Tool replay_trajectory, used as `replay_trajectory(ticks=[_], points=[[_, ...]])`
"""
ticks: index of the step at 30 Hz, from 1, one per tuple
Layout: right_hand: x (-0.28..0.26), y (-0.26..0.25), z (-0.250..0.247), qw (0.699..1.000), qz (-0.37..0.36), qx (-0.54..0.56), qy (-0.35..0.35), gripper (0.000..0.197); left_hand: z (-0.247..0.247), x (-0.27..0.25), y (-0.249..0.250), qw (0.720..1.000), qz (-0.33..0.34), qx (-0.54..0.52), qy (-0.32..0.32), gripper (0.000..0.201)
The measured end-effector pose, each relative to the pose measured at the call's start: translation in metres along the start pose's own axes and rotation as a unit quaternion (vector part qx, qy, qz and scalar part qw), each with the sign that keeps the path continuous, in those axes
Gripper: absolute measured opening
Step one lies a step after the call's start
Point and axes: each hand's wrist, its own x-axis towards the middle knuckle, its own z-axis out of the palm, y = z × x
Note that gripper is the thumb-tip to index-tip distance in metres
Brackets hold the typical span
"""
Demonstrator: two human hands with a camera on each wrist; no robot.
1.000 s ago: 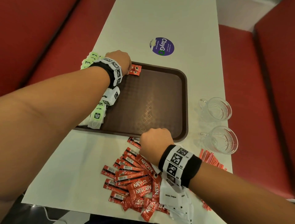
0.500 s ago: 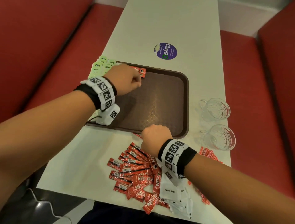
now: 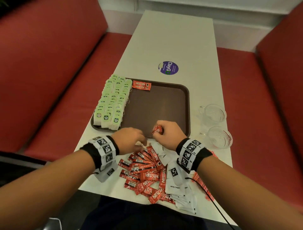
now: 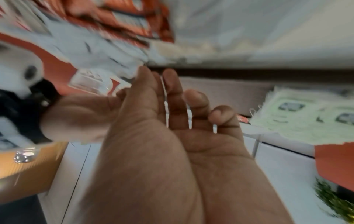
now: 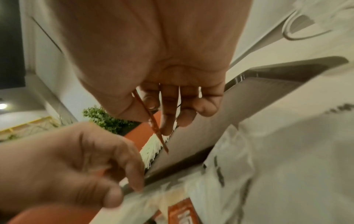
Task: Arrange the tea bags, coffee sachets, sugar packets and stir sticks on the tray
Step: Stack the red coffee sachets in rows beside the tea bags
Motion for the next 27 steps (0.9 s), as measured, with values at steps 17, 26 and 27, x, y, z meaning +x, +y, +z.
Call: replay_trajectory(ticks=[17,26,27], points=[[-0.022,0.022,-0.018,0.999,0.030,0.030,0.021,0.025,0.015,0.035,0.035,0.993,0.041,0.070,-0.082,0.036],[-0.015,0.024,-0.025,0.995,-0.016,-0.032,-0.091,0.021,-0.021,0.037,0.008,0.999,0.015,0.033,-0.007,0.019],[-0.013,0.023,-0.025,0.994,-0.023,-0.052,-0.092,0.021,-0.028,0.036,0.005,1.000,0.010,0.017,0.012,0.018]])
